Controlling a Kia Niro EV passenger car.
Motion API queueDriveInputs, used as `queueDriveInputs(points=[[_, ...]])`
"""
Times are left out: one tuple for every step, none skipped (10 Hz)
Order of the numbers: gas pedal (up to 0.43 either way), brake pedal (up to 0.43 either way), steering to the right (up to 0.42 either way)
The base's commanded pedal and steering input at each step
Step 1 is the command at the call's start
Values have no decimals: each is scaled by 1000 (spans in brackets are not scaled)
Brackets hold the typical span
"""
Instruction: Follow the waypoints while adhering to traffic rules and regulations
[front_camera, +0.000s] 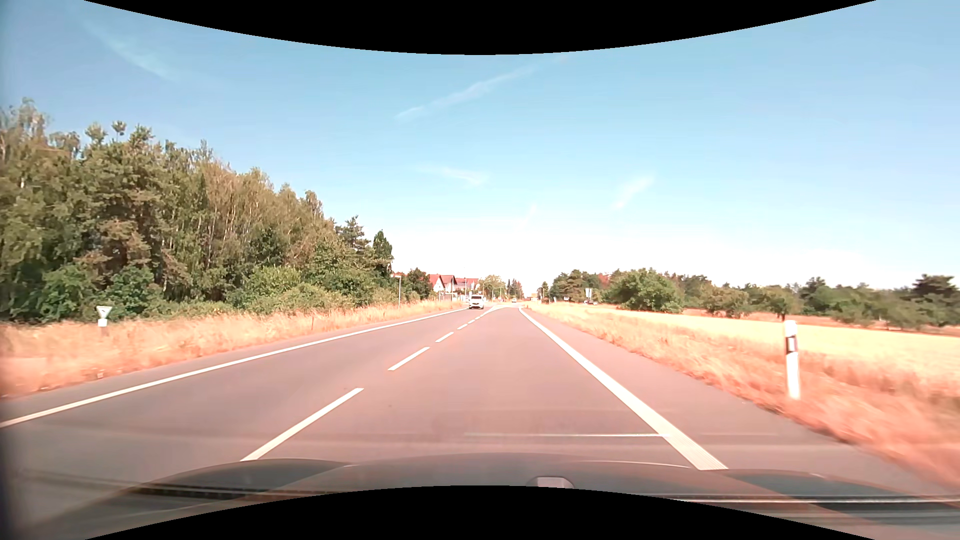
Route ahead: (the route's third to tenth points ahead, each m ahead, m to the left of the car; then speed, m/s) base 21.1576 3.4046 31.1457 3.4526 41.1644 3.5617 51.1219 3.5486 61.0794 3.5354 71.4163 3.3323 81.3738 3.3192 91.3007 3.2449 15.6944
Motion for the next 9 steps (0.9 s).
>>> queueDriveInputs(points=[[0, 61, 1], [0, 61, 1], [0, 79, 0], [0, 79, 0], [0, 91, 0], [0, 91, -1], [0, 91, -1], [0, 91, -1], [0, 91, -1]])
